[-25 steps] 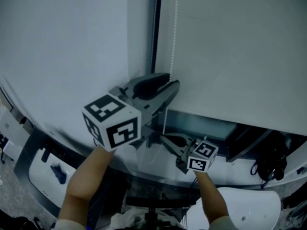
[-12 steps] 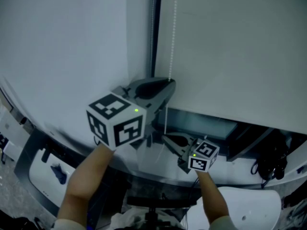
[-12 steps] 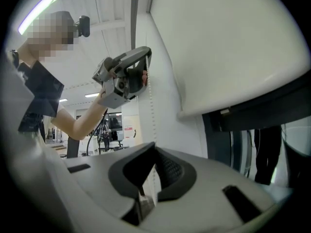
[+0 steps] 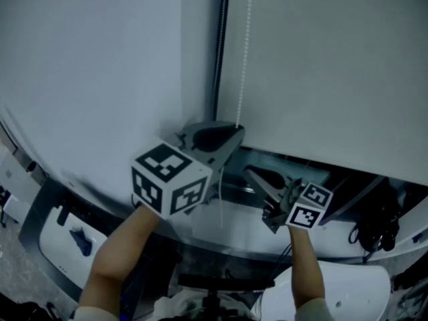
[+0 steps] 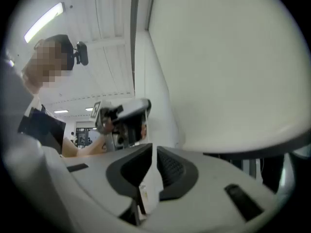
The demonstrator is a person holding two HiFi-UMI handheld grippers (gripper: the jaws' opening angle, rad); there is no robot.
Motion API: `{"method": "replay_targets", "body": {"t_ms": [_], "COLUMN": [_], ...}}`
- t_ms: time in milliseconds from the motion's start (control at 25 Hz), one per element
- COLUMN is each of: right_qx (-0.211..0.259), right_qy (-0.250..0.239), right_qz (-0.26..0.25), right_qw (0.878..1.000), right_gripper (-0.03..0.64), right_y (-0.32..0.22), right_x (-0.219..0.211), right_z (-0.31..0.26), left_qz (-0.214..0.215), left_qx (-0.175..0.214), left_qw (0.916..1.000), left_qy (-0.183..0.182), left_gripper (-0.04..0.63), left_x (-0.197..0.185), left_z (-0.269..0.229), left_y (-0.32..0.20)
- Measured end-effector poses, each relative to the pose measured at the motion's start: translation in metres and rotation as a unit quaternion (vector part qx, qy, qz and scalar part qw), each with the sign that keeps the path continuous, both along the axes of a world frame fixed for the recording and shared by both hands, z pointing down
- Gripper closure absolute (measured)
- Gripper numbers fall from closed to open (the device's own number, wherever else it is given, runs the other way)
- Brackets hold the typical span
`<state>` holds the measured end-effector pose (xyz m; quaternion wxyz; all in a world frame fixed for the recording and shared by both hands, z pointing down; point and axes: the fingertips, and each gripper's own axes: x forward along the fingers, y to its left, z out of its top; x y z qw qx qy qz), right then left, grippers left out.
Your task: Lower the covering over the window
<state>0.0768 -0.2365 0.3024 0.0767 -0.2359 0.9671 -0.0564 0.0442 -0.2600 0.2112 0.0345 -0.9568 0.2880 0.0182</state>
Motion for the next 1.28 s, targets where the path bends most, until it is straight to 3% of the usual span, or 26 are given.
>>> {"method": "replay_targets", "body": {"t_ms": [200,280,600,1120,1280], "right_qx": [0.060,0.081,0.150,0.167,0.166], "right_qy": [-0.020,-0.015,0.022,0.051,0.064], "right_qz": [0.023,0.027,0.012,-0.009,0.006], "right_qw": [0.998,0.996,0.988,0.985,0.984], "right_gripper": [0.561,0.518,0.514,0.513,0.578], "right_y": [-0.004,-0.004,-0.003,-0.002,-0.007], "right_x": [0.009,0.005,-0.032,-0.053,-0.053], "right_z": [-0.062,-0.083,-0.147,-0.170,-0.163], "left_qz": [0.009,0.009,0.009,0.012,0.013], "left_qx": [-0.028,-0.031,-0.046,-0.098,-0.119], "left_qw": [0.9996,0.9995,0.9988,0.9945,0.9921], "left_qy": [-0.007,-0.004,-0.011,-0.034,-0.038], "left_gripper": [0.568,0.568,0.568,0.568,0.568], "left_x": [0.011,0.014,0.016,0.017,0.016], "left_z": [0.038,0.046,0.075,0.137,0.159], "left_y": [0.002,0.004,0.010,0.017,0.020]}}
